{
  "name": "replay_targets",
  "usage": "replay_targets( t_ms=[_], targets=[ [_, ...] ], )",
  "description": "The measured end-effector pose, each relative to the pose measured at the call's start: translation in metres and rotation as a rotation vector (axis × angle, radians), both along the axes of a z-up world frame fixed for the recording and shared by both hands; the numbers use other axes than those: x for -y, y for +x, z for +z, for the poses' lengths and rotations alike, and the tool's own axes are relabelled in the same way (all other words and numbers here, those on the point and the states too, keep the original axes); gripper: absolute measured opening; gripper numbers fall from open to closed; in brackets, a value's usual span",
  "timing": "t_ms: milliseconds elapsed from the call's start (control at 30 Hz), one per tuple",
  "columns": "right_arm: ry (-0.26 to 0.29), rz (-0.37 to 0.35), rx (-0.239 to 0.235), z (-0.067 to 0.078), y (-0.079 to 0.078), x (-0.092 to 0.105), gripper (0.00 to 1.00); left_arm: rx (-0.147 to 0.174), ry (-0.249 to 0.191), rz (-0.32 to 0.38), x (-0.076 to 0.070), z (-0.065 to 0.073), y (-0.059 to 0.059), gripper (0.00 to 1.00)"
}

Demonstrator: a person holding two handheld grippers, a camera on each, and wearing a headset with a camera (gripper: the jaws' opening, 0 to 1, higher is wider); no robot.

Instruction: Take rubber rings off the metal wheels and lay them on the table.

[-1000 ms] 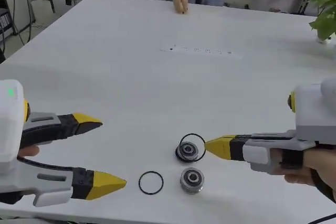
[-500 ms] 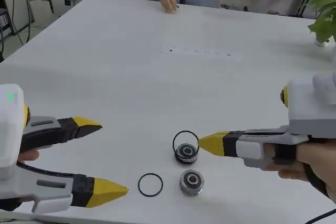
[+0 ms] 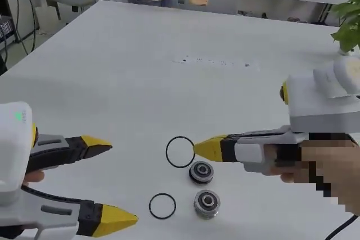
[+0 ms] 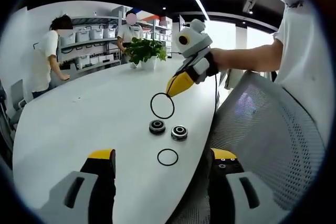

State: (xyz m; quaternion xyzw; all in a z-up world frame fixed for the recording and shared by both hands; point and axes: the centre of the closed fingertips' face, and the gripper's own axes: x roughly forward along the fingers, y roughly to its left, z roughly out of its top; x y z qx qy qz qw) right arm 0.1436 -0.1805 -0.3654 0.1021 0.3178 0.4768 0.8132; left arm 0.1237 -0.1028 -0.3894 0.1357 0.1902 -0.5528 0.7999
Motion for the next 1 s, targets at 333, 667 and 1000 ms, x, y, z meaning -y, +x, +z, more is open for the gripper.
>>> replay_targets(
  t_ms=[333,667,1000],
  targets=[
    [-0.065,0.069,-0.013,-0.017,-0.002,-0.022,0.00,-0.007,0.001,-0.003,0.001,-0.001,0.000,0.70],
    [-0.134,0.103,-0.049,-0.051,-0.009,-0.026,0.00,-0.017,0.008,-0.007,0.002,-0.002,-0.001,0.70],
    [-0.173,0.097,-0.102,-0.075,-0.014,-0.022,0.00,-0.026,0.022,-0.012,0.001,-0.006,-0.001,0.71]
  ],
)
